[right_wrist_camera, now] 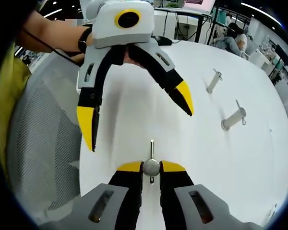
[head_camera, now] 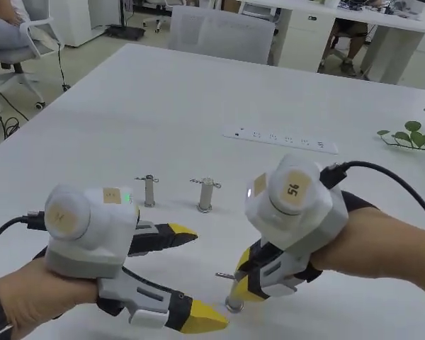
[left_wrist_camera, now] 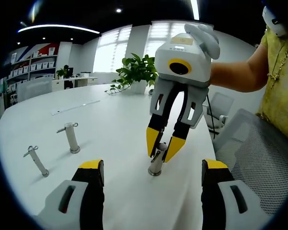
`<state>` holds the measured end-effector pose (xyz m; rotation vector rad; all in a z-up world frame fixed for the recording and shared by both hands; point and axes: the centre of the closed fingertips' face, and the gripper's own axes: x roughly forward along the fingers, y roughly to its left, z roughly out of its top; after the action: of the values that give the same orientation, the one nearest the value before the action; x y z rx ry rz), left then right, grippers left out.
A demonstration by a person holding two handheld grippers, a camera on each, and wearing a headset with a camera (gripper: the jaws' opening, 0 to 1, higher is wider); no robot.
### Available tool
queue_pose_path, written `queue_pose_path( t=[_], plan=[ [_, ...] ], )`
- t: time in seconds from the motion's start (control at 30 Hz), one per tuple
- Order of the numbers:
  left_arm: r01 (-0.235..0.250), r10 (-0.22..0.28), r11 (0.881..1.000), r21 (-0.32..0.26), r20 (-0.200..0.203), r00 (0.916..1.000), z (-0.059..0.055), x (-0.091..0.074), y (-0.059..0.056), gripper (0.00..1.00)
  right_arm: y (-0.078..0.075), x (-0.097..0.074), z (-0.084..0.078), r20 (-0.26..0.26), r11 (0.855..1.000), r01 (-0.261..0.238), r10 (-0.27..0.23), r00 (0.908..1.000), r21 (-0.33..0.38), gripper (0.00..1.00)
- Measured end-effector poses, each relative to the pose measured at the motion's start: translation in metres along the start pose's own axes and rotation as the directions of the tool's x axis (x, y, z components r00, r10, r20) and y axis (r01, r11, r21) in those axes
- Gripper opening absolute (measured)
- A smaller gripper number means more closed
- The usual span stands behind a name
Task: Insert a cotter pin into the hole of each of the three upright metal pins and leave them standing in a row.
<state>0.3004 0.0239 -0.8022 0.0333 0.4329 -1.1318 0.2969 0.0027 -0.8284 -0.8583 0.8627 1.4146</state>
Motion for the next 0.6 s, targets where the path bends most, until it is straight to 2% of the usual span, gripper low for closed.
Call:
queue_pose_path(
  t=[0.2, 0.3, 0.6],
  plan=[
    [-0.027, 0.027, 1.0, -0.014, -0.002, 0.9996, -0.001, -0.007, 0.004, 0.84, -0.007, -0.004, 0.0, 0.004, 1.0, -0.001, 0.001, 1.0, 0.011, 0.12],
    [-0.047, 0.047, 0.999, -0.019, 0.013, 0.9988, 0.001, -0.014, 0.007, 0.84, -0.016, -0.009, -0.001, 0.003, 1.0, 0.005, -0.005, 1.0, 0.017, 0.12],
    [-0.092, 0.092, 0.995, -0.04, 0.017, 0.9956, -0.002, -0.025, 0.015, 0.83, -0.074, -0.031, -0.004, 0.02, 0.997, 0.062, -0.063, 0.9978, 0.05, 0.12]
  ],
)
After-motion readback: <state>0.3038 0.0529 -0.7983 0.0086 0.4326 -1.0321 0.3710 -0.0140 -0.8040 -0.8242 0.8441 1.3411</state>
